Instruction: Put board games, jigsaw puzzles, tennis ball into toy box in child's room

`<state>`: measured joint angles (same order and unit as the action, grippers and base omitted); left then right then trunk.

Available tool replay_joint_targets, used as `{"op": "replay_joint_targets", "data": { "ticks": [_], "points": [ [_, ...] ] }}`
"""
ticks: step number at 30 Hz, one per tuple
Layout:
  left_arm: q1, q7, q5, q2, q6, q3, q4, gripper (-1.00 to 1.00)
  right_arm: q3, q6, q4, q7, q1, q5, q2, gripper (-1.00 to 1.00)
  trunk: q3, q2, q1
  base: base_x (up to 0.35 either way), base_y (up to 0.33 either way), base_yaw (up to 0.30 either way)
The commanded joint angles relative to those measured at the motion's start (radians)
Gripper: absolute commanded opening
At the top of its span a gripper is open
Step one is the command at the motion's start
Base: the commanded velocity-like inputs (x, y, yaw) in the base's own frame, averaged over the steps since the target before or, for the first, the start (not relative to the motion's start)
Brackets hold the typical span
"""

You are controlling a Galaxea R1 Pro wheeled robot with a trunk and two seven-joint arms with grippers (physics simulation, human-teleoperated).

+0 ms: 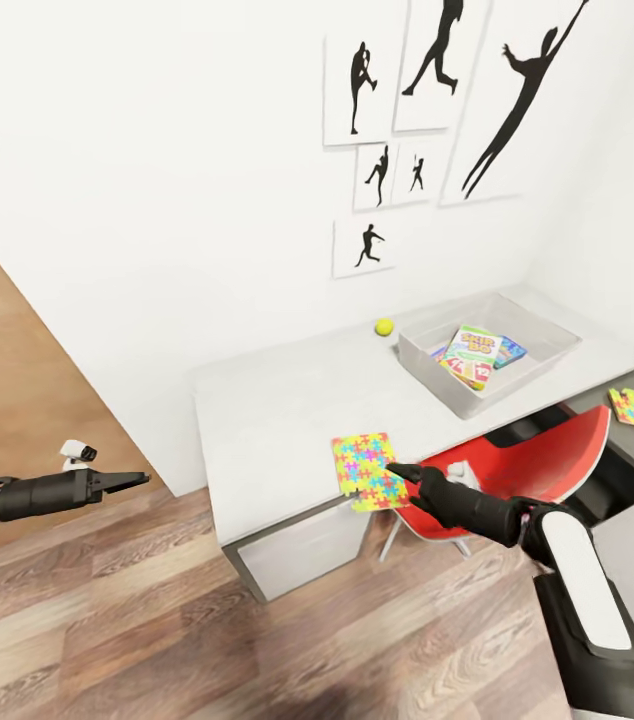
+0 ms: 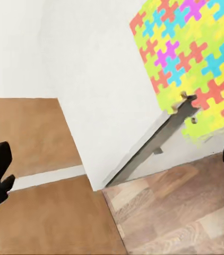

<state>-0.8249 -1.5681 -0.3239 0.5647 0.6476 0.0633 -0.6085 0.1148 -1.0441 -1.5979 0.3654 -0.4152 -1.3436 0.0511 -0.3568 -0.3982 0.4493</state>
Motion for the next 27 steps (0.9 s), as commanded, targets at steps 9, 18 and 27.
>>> {"op": "replay_joint_targets", "data": {
  "ticks": [9,18,27],
  "points": [
    [-0.001,-0.003,-0.006,0.003,0.010,0.006,0.001,1.00,0.014,0.000,-0.009,-0.319,0.147,-0.047,0.000,1.00,0.012,-0.002,0.001,0.000,0.000,-0.098],
    [0.000,-0.003,-0.006,0.003,0.010,0.006,0.001,1.00,0.024,0.047,-0.005,-0.381,0.175,-0.017,0.002,1.00,0.023,-0.002,0.001,0.000,0.000,-0.095],
    [0.000,-0.003,-0.007,0.003,0.011,0.005,0.001,1.00,0.028,0.083,-0.005,-0.481,0.176,0.063,0.003,1.00,0.025,-0.002,0.001,0.000,0.000,-0.019]
  ]
}}
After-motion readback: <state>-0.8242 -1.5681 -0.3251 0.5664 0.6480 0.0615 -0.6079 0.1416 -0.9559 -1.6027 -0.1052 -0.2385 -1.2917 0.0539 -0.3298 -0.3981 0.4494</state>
